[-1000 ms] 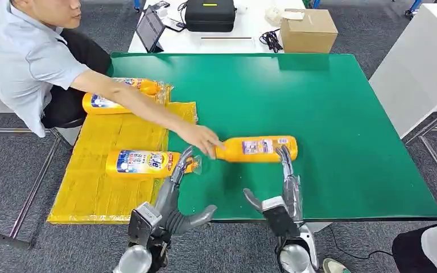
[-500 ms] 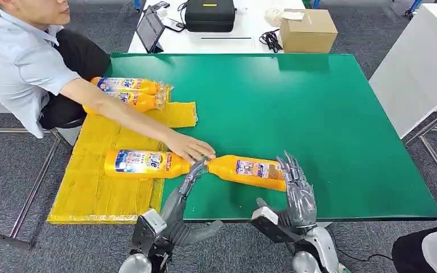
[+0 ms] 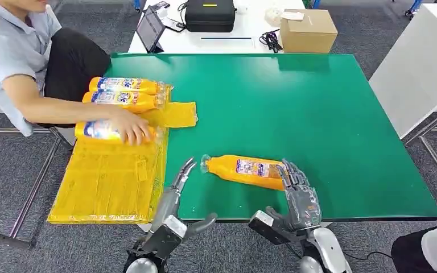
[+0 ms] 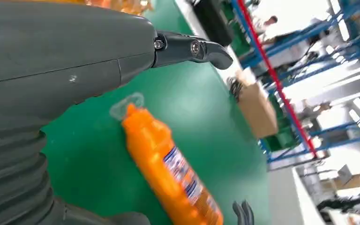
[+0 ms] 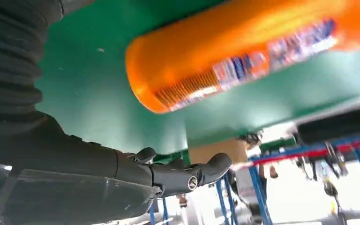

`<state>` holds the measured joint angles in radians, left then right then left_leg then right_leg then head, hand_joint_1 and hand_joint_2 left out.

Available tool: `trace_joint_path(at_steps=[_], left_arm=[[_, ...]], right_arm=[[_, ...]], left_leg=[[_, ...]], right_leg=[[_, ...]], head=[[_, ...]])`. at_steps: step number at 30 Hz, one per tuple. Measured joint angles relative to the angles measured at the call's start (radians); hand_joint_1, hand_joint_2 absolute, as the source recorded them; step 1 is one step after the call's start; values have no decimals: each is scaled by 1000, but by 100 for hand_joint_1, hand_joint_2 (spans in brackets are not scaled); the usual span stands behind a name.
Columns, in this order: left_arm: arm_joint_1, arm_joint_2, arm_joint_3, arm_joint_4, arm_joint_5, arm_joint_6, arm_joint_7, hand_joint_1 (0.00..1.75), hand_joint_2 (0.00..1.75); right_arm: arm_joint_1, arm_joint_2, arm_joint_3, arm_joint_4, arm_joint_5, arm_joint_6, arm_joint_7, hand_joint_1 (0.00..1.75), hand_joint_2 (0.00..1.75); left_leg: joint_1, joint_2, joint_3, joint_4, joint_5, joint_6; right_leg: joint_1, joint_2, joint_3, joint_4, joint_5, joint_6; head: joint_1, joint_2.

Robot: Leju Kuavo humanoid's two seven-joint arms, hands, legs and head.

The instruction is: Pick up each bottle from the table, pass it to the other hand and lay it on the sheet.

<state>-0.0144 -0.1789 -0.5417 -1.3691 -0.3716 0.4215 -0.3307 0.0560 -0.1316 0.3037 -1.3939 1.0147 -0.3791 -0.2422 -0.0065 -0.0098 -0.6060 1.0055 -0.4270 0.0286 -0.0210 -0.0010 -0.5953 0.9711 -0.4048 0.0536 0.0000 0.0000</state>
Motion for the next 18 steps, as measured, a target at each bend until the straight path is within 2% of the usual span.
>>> trace_joint_path(at_steps=[5, 11, 18], left_arm=[[-6, -11, 0, 13, -16, -3, 24, 0, 175], [-32, -21, -8, 35, -24, -24, 32, 0, 175], [-80, -35, -10, 83, -47, -19, 72, 0, 175]], right_arm=[[-39, -2, 3, 45, 23, 32, 16, 0, 175], [-136, 2, 31, 137, 18, 66, 41, 0, 175], [-197, 21, 61, 225, 27, 62, 33, 0, 175]], left_leg=[[0, 0, 0, 0, 0, 0], [0, 0, 1, 0, 1, 0], [0, 0, 0, 0, 1, 0]], right_leg=[[0, 0, 0, 0, 0, 0], [0, 0, 0, 0, 0, 0], [0, 0, 0, 0, 0, 0]], head=[[0, 0], [0, 0], [0, 0]])
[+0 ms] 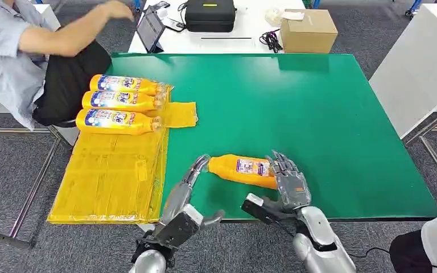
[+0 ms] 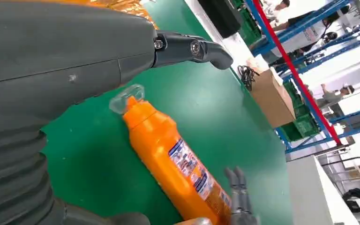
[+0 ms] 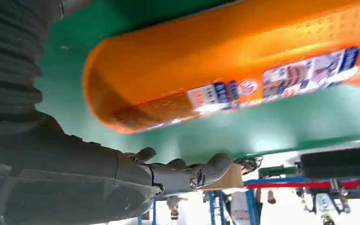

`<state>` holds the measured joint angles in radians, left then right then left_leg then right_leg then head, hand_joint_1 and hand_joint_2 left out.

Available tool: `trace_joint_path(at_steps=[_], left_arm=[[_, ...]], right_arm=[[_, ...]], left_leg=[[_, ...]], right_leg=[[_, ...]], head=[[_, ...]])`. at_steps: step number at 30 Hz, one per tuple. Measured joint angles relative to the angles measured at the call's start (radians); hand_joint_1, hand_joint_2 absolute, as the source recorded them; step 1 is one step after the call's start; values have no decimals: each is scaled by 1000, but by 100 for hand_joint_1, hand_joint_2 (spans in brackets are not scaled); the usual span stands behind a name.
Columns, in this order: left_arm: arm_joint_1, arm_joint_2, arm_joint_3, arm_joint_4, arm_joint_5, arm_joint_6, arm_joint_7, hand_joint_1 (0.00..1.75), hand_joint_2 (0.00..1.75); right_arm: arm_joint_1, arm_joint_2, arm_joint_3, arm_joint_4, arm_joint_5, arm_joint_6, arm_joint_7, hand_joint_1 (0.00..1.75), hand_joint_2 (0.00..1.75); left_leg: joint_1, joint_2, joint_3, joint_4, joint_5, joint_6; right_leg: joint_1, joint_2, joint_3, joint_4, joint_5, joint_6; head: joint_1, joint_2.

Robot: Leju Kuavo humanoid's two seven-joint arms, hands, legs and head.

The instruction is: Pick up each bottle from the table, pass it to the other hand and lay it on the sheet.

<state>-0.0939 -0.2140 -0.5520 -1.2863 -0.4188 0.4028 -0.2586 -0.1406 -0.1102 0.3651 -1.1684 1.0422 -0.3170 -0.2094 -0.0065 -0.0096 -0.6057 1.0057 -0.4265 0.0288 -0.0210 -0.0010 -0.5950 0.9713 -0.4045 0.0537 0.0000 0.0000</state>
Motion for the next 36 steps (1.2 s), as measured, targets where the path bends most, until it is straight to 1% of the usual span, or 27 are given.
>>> trace_joint_path(at_steps=[7, 10, 13, 17, 22, 29, 36], left_arm=[[-31, -14, 0, 27, 1, -23, 8, 0, 175], [-39, -14, 0, 39, -33, -11, 40, 0, 175], [-47, -14, 0, 50, -42, -8, 56, 0, 175], [-53, -15, 5, 63, -40, -27, 72, 0, 175], [-54, -16, 6, 74, -42, -51, 77, 0, 175], [-53, -16, 11, 82, -39, -61, 86, 0, 175], [-53, -16, 15, 82, -39, -62, 87, 0, 175]], right_arm=[[-32, 17, 27, 42, 4, -1, 7, 0, 175], [-38, 20, 32, 55, 3, 9, 22, 0, 175], [-42, 20, 38, 68, 8, 23, 31, 0, 175], [-58, 20, 43, 91, -10, 75, 51, 0, 175], [-80, 19, 51, 109, -8, 98, 77, 0, 175], [-98, 9, 70, 117, 30, 92, 115, 0, 175], [-99, 5, 78, 117, 33, 91, 117, 0, 175]], left_leg=[[0, 0, 0, 0, 0, 0], [0, 0, 0, 0, 0, 0], [0, 0, 0, 0, 0, 0], [0, 0, 0, 0, 0, 0], [0, 0, 1, 0, 0, 0], [0, 0, 2, 0, 0, 0], [0, 0, 2, 0, 0, 0]], right_leg=[[0, 0, 0, 0, 0, 0], [0, 0, 0, 0, 0, 0], [0, 0, 0, 0, 0, 0], [0, 0, 0, 0, 0, 0], [0, 0, 0, 0, 0, 0], [0, 0, 2, 0, 0, 0], [0, 0, 2, 0, 0, 0]], head=[[0, 0], [0, 0], [0, 0], [0, 0], [0, 0], [0, 0], [0, 0]])
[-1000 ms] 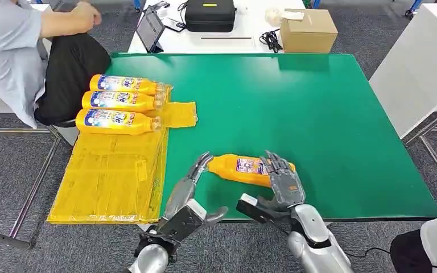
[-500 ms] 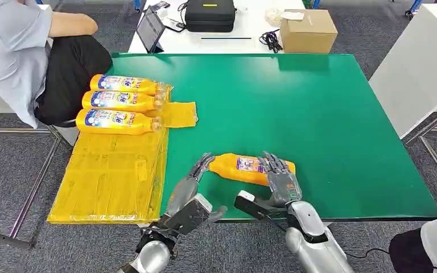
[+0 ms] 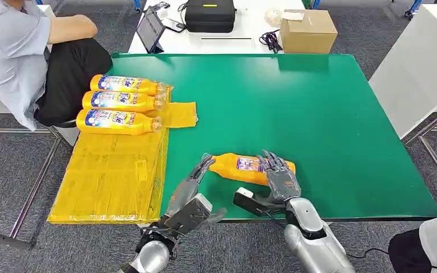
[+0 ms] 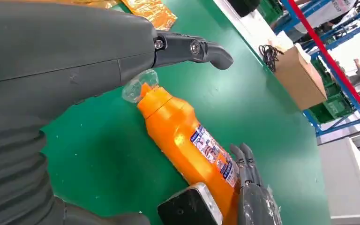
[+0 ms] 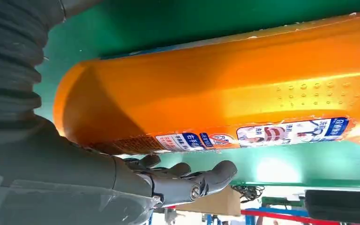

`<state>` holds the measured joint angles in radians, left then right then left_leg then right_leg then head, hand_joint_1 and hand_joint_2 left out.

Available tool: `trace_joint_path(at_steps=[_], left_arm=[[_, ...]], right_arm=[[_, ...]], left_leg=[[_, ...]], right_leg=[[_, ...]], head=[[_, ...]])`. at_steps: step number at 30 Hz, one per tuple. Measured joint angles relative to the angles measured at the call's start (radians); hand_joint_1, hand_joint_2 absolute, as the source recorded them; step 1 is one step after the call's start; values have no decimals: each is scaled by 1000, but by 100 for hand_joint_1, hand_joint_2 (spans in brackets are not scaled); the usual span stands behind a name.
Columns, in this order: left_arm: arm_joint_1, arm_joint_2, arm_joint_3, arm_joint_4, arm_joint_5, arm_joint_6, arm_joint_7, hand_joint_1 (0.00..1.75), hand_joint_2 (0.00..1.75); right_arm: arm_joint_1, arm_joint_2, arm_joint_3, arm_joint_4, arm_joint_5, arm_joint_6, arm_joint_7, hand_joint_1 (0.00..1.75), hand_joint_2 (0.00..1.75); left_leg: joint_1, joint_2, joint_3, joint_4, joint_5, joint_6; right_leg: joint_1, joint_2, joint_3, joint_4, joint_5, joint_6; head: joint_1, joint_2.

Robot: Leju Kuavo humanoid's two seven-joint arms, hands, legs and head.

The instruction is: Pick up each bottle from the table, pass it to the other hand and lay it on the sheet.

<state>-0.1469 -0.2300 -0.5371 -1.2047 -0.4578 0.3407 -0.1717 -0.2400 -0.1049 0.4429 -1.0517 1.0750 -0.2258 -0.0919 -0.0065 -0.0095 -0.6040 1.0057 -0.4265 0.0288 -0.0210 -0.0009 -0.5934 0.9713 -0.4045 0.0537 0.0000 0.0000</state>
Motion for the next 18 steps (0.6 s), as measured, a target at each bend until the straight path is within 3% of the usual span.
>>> trace_joint_path(at_steps=[18], left_arm=[[1, 0, 11, 0, 2, -5, 3, 0, 175]], right_arm=[[-1, 0, 2, 0, 2, 6, 4, 0, 175]], left_leg=[[0, 0, 0, 0, 0, 0]], right_leg=[[0, 0, 0, 0, 0, 0]], head=[[0, 0]])
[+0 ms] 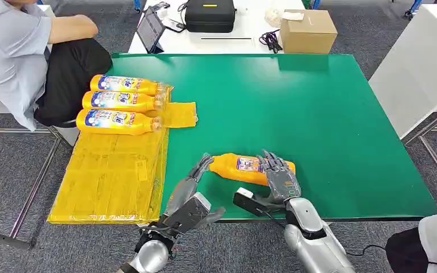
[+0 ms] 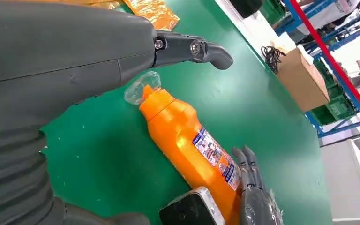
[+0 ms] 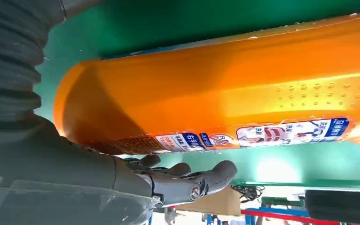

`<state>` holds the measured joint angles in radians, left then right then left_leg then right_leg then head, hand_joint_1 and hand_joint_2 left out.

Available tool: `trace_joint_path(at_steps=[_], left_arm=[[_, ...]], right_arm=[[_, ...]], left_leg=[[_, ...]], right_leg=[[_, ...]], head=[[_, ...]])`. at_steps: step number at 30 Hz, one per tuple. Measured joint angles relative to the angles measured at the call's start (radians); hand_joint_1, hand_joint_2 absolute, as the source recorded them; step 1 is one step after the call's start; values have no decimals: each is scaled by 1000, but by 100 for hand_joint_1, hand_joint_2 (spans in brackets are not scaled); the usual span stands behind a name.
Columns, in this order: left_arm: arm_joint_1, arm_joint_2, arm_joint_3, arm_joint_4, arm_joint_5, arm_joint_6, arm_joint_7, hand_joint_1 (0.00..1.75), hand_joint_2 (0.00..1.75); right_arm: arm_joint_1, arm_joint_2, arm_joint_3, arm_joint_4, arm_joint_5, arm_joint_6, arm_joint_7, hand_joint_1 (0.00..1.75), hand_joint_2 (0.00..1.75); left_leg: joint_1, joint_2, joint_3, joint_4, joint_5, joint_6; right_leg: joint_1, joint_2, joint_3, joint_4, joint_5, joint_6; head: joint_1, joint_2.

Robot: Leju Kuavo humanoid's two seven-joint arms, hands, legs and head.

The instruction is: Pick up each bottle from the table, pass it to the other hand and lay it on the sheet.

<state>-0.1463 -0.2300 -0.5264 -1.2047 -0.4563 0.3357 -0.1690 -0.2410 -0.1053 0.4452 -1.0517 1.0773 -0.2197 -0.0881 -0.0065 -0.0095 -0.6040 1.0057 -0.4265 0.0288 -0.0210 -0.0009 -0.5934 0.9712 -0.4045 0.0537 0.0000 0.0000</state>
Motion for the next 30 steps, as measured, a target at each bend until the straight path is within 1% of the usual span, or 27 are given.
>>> trace_joint_path(at_steps=[6, 12, 16, 21, 30], left_arm=[[0, 0, 3, 2, -3, -2, 4, 0, 175], [4, 0, 3, 2, -25, -21, 14, 0, 175], [16, 0, 2, 2, -37, -33, 19, 0, 175], [29, 0, 0, 2, -41, -37, 20, 0, 175], [35, 0, -2, 2, -41, -37, 21, 0, 175]], right_arm=[[-6, -2, 24, 0, 18, 12, 19, 0, 175], [-25, -6, 52, -2, 70, 14, 85, 0, 175], [-28, -30, 60, -32, 72, 28, 112, 0, 175], [-28, -55, 60, -67, 66, 41, 120, 0, 175], [-27, -66, 62, -87, 66, 43, 120, 0, 175]], left_leg=[[0, 0, 0, 0, 0, 0], [0, 0, 1, 0, 0, 0], [0, 0, 0, 0, 0, 0], [-1, 0, -1, 0, 0, 0], [0, 0, -1, 0, 0, 0]], right_leg=[[0, 0, 0, 0, 0, 0], [0, 0, 0, 0, 0, 0], [0, 0, 0, 0, 0, 0], [0, 0, 0, 0, 0, 0], [0, 0, -1, 0, 0, 0]], head=[[0, 0], [0, 0], [0, 0], [0, 0], [0, 0]])
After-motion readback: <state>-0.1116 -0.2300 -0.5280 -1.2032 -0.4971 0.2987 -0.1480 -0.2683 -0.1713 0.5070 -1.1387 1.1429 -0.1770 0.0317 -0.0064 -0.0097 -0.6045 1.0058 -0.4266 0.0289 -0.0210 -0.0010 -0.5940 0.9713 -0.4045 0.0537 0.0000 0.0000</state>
